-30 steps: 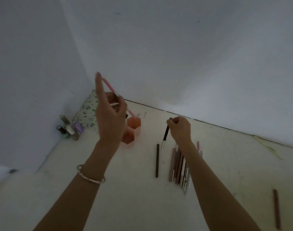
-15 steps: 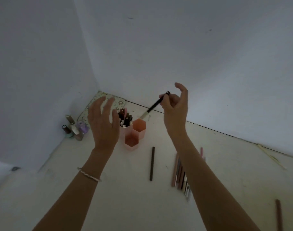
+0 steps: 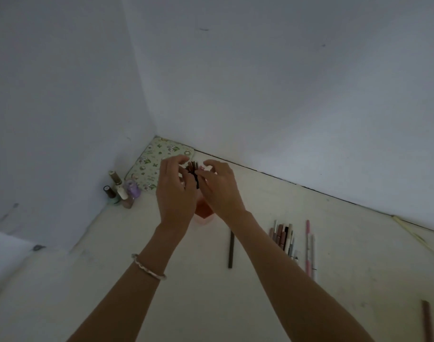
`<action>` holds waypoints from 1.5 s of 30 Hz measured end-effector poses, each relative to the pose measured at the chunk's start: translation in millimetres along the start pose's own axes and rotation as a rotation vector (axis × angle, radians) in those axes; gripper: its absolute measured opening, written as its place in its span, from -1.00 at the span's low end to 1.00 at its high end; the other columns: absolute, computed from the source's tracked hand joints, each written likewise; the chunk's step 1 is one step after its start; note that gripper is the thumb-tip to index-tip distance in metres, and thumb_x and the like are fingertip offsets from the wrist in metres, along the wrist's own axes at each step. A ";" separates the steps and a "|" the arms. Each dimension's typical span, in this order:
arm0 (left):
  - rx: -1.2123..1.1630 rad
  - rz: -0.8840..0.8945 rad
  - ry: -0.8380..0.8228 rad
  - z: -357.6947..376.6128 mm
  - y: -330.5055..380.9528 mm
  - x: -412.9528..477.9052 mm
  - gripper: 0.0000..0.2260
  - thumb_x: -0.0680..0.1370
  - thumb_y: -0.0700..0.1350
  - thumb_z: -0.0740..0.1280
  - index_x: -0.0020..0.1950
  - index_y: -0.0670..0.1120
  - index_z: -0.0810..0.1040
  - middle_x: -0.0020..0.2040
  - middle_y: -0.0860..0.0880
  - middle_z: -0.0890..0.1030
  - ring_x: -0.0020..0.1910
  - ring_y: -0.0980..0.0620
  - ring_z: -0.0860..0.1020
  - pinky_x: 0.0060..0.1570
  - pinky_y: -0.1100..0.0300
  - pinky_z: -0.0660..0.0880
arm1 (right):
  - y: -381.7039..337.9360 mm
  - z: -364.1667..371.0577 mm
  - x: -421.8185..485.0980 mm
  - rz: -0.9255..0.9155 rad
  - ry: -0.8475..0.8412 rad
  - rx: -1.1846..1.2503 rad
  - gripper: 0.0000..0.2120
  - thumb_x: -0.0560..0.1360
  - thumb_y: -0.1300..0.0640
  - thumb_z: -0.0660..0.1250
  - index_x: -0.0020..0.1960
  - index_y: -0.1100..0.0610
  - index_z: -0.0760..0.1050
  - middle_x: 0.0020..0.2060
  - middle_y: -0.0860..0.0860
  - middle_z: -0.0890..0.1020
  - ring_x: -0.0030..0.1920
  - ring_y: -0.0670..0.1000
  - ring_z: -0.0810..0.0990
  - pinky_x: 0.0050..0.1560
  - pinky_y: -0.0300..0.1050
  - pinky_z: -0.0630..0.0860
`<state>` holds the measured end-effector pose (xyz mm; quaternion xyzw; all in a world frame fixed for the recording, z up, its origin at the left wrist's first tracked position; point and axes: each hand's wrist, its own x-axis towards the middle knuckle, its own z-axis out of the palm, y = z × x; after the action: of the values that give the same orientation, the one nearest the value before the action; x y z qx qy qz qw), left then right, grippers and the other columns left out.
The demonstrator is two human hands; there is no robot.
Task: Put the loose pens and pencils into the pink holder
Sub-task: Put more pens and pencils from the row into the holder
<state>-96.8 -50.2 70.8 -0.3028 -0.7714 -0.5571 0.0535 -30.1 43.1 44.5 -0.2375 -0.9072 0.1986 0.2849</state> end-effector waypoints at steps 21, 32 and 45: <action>0.141 -0.114 -0.684 89.0 16.5 -82.7 -0.42 0.55 -0.21 0.31 0.53 0.04 0.19 -0.04 -0.06 0.53 -0.15 0.01 0.57 -0.14 0.13 0.59 | 133.2 -85.8 -86.4 0.810 -0.281 -0.370 -0.84 0.41 0.22 0.23 -0.34 0.20 0.43 -0.27 0.10 0.49 -0.09 0.16 0.50 -0.11 -0.09 0.41; -0.124 -0.003 -0.441 62.1 40.4 -61.3 -0.51 0.53 -0.26 0.37 0.40 0.07 0.35 -0.12 0.09 0.52 -0.21 0.16 0.59 -0.25 0.29 0.62 | 136.1 -55.3 -79.6 0.907 -0.249 -0.178 -0.78 0.44 0.13 0.27 -0.33 0.21 0.42 -0.35 0.11 0.51 -0.17 0.14 0.54 -0.14 -0.08 0.41; 0.103 0.166 -0.022 11.6 -16.8 24.5 -0.62 0.62 -0.19 0.25 0.44 -0.06 0.33 0.17 -0.12 0.56 -0.01 0.01 0.60 0.05 0.01 0.60 | 51.4 -131.6 22.0 0.599 0.544 0.574 -0.87 0.58 0.24 0.20 0.09 0.12 0.46 -0.25 0.00 0.61 -0.27 -0.06 0.60 -0.30 -0.28 0.53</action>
<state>-122.5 -33.2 62.9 -0.3689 -0.7717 -0.5071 0.1063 50.8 126.2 128.1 -0.4430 -0.6005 0.4443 0.4957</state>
